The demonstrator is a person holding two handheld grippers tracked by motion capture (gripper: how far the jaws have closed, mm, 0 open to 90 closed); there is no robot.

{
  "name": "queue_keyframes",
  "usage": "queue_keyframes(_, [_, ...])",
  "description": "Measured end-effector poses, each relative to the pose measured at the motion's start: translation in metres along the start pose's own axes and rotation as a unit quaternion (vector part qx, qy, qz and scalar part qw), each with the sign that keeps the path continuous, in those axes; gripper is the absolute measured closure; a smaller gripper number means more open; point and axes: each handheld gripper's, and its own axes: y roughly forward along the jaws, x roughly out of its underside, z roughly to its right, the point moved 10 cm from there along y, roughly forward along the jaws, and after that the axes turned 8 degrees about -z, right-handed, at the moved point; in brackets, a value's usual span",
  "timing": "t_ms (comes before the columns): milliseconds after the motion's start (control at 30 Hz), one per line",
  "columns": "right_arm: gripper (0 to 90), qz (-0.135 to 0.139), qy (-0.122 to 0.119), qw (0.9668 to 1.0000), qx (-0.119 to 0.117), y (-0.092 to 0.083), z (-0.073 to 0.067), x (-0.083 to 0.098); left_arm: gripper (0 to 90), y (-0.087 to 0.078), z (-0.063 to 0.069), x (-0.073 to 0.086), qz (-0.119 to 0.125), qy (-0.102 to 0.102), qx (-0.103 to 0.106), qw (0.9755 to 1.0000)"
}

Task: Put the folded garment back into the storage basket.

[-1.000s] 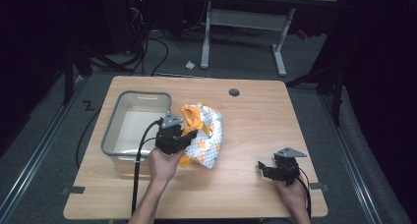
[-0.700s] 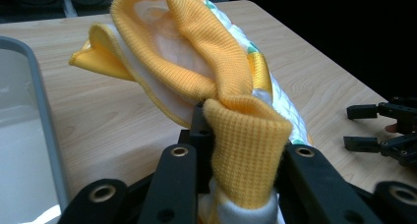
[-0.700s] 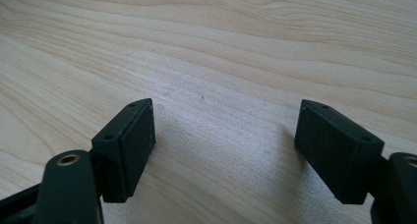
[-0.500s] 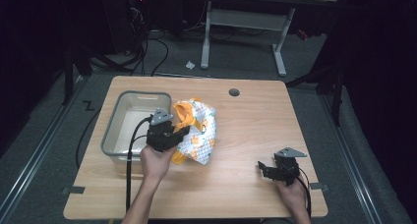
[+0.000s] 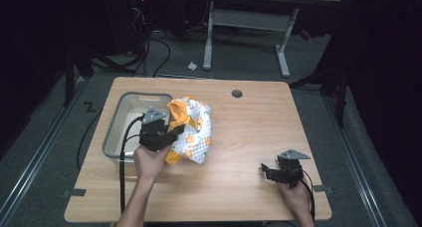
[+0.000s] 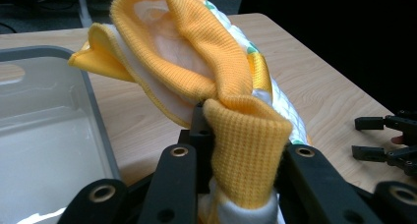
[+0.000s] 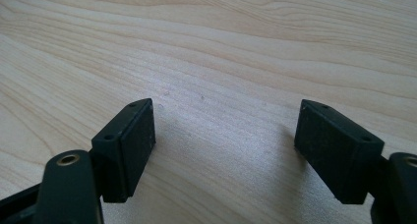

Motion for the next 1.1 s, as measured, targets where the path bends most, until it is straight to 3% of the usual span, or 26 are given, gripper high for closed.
queue_keyframes(500, [23.6, 0.000, 0.000, 1.0000, 0.000, 0.000, 0.000, 0.000, 74.8, -0.014, -0.019, -0.002, 0.008, -0.017, -0.001, 0.9998])
queue_keyframes(933, [23.6, 0.000, 0.000, 1.0000, 0.000, 0.000, 0.000, 0.000, 74.8, -0.027, -0.041, 0.001, 0.008, -0.029, -0.016, 0.9994])
queue_keyframes(1100, [23.7, 0.000, -0.001, 1.0000, 0.000, 0.000, 0.000, 0.000, 74.8, -0.030, -0.047, 0.002, 0.011, -0.033, -0.009, 0.9993])
